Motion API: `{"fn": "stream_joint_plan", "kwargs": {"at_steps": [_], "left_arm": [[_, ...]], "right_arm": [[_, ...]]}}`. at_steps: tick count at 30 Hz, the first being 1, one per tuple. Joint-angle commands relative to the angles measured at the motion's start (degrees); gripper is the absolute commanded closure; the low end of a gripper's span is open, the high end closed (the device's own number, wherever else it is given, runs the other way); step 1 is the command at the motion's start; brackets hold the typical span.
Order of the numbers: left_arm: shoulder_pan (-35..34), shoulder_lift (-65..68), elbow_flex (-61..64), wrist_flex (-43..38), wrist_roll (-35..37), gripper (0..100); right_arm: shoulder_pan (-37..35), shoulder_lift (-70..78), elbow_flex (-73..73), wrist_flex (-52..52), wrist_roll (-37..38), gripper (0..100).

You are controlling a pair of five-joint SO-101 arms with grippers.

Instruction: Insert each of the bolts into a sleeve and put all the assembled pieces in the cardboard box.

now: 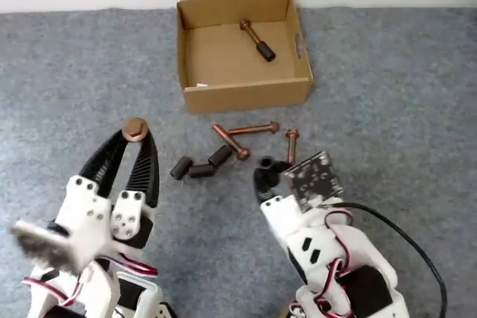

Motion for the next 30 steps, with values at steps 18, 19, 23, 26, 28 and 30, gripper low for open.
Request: {"fn": "stream_joint_plan", "kwargs": {"at_steps": [18,19,23,26,28,30], "left_arm": [[8.70,-0.62,5.85,-3.08,31.91,100],[9.23,-0.70,6.29,-3.08,31.91,100],[12.13,-0.62,7.52,-4.48,31.91,100],[13.01,-0.62,9.71,-8.70,31.82,100],[12.92,-0.62,11.21,-10.73,31.65,100],[12.92,-0.62,11.65,-10.81,31.65,100]], "right_arm": [[-13.41,0.04,-0.62,-8.66,8.53,99.0],[-13.41,0.04,-0.62,-8.66,8.53,99.0],[-13.41,0.04,-0.62,-8.66,8.53,99.0],[-13.41,0.04,-0.62,-8.66,8.53,99.0],[-13.41,0.04,-0.62,-8.66,8.53,99.0],[-13.41,0.04,-0.62,-8.57,8.53,99.0]]}}
